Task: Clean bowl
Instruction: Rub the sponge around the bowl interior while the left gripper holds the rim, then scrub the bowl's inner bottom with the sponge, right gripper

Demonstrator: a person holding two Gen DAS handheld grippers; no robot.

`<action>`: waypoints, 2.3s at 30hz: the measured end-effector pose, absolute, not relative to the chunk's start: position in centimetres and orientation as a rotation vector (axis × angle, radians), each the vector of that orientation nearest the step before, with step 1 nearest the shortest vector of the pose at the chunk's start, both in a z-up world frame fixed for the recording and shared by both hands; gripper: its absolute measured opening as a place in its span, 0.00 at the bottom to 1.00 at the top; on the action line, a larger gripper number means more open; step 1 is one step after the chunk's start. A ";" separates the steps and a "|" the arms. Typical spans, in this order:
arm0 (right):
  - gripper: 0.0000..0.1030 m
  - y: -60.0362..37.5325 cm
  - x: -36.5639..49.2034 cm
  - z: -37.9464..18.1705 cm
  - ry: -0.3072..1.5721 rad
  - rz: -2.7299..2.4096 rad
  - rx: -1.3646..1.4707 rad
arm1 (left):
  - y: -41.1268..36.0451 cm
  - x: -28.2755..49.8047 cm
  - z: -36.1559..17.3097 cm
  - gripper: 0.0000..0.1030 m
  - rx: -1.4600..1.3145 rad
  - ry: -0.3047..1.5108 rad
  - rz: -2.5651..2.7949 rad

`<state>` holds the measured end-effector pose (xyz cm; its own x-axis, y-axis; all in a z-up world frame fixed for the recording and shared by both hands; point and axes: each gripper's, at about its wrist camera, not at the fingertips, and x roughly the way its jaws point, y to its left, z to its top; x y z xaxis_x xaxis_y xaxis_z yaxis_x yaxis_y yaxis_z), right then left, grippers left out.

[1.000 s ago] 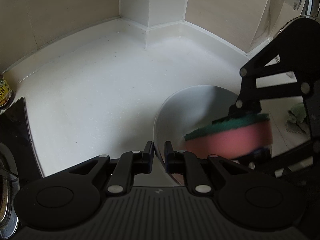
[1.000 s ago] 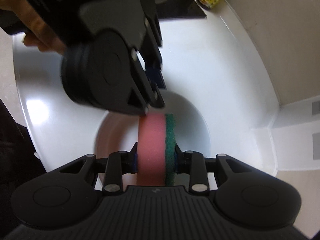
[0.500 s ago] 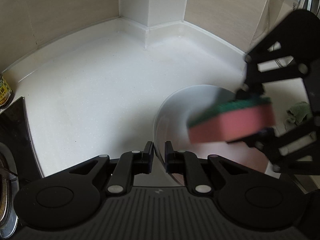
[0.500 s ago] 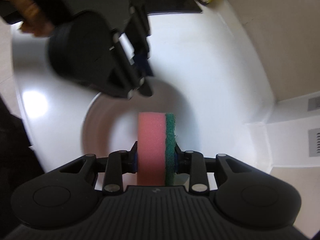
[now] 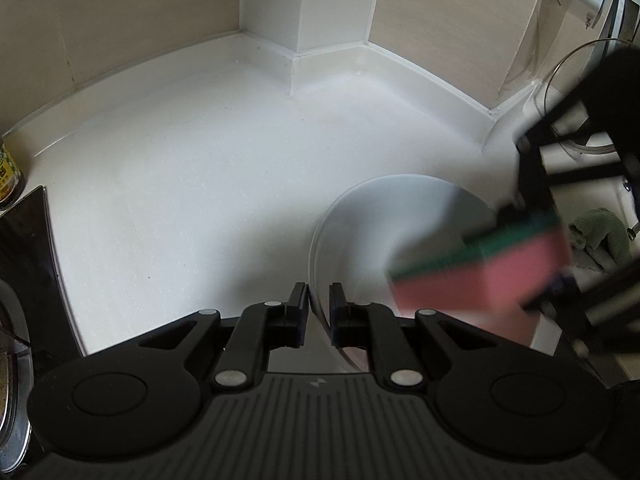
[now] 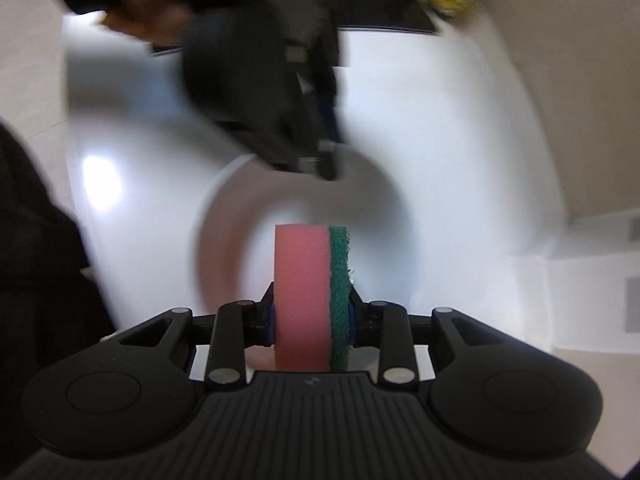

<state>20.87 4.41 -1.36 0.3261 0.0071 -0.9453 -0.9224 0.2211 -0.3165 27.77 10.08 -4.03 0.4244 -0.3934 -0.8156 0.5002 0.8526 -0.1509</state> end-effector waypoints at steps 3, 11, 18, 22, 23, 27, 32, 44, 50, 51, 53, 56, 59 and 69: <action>0.26 5.2 21.0 -2.1 0.977 0.819 -1.152 | 10.4 28.0 -4.1 0.10 0.103 0.987 -0.569; 0.26 5.0 18.5 -0.8 1.033 1.011 -1.113 | 11.3 28.6 -4.3 0.06 0.060 0.993 -0.574; 0.26 5.0 20.2 -1.4 0.972 0.852 -1.153 | 11.7 28.2 -4.3 0.07 0.064 0.986 -0.593; 0.26 6.2 18.6 -1.8 0.940 0.887 -1.149 | 11.8 28.6 -4.6 0.06 0.057 0.987 -0.586; 0.26 6.3 18.2 -1.5 0.944 0.908 -1.142 | 11.8 28.6 -4.6 0.05 0.055 0.987 -0.585; 0.26 5.4 17.2 -0.3 1.019 1.045 -1.105 | 11.7 28.6 -4.8 0.05 0.053 0.983 -0.583; 0.26 4.9 17.6 -0.3 1.045 0.991 -1.130 | 11.1 28.6 -4.9 0.05 0.062 0.979 -0.575; 0.26 6.3 15.1 0.2 0.933 0.987 -1.149 | 10.9 28.9 -5.0 0.05 0.056 0.983 -0.559; 0.26 5.4 12.5 -0.5 0.818 0.996 -1.360 | 11.2 28.9 -4.9 0.05 0.045 0.986 -0.579; 0.27 5.4 12.3 -0.8 0.805 0.996 -1.378 | 11.2 28.8 -4.9 0.05 0.045 0.986 -0.575; 0.27 5.6 12.3 -0.7 0.804 0.993 -1.369 | 11.5 28.5 -4.8 0.05 0.018 0.993 -0.540; 0.27 5.5 12.3 -0.6 0.809 0.980 -1.359 | 12.2 27.2 -4.5 0.06 -0.037 1.004 -0.474; 0.27 5.4 12.4 -0.5 0.816 0.977 -1.352 | 12.8 25.4 -4.3 0.08 -0.106 1.012 -0.416; 0.27 5.6 11.6 -0.3 0.783 1.017 -1.418 | 11.7 27.4 -4.8 0.07 -0.007 1.025 -0.473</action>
